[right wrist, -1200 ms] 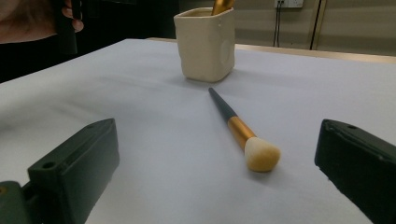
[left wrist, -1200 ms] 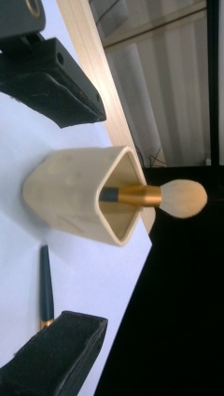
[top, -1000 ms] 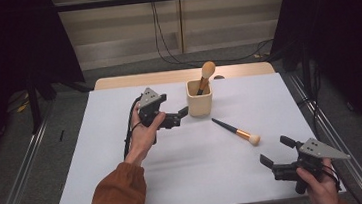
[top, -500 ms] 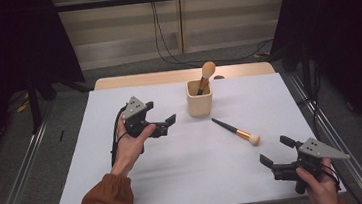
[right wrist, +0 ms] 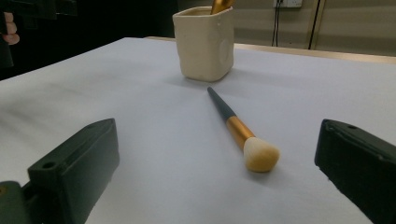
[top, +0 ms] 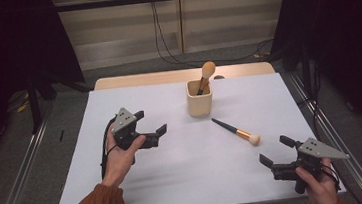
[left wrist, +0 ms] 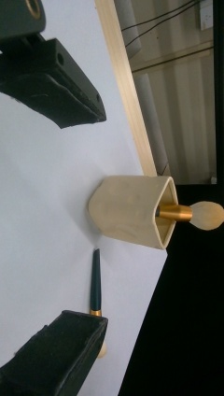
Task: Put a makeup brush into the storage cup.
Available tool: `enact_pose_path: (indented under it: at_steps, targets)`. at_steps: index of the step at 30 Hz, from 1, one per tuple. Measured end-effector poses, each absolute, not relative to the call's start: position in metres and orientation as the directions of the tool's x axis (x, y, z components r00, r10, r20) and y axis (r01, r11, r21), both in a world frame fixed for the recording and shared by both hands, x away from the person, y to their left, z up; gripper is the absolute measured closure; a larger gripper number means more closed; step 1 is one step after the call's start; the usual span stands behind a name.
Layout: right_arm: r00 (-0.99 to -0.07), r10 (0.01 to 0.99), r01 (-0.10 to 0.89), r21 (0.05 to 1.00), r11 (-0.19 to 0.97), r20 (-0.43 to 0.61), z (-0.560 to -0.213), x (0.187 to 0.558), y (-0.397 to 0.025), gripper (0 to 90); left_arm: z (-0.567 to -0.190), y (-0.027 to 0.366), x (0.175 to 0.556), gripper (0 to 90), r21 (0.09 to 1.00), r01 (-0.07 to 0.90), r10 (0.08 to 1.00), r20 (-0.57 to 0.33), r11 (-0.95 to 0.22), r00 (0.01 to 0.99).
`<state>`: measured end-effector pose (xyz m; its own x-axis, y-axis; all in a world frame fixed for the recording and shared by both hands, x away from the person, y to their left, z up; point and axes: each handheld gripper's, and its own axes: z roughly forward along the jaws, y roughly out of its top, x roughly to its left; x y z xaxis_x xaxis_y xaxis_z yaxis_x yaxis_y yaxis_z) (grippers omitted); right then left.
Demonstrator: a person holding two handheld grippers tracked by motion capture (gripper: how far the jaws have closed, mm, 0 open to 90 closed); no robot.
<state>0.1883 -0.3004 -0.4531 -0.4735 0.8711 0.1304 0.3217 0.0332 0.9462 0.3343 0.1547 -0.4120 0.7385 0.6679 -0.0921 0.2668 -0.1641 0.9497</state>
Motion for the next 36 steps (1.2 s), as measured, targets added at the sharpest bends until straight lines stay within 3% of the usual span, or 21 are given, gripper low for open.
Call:
enact_pose_path:
  at_steps: [20,36]
  targets:
    - [-0.463,0.877,0.319,0.947,0.030,0.128,-0.453,0.190,-0.299,0.0,-0.416,0.197,0.298,3.0,0.950,0.249,0.721,-0.039,-0.187,0.691]
    - [-0.459,0.879,0.319,0.947,0.027,0.129,-0.453,0.190,-0.300,0.0,-0.425,0.225,0.272,3.2,0.953,0.270,0.762,-0.071,-0.139,0.643]
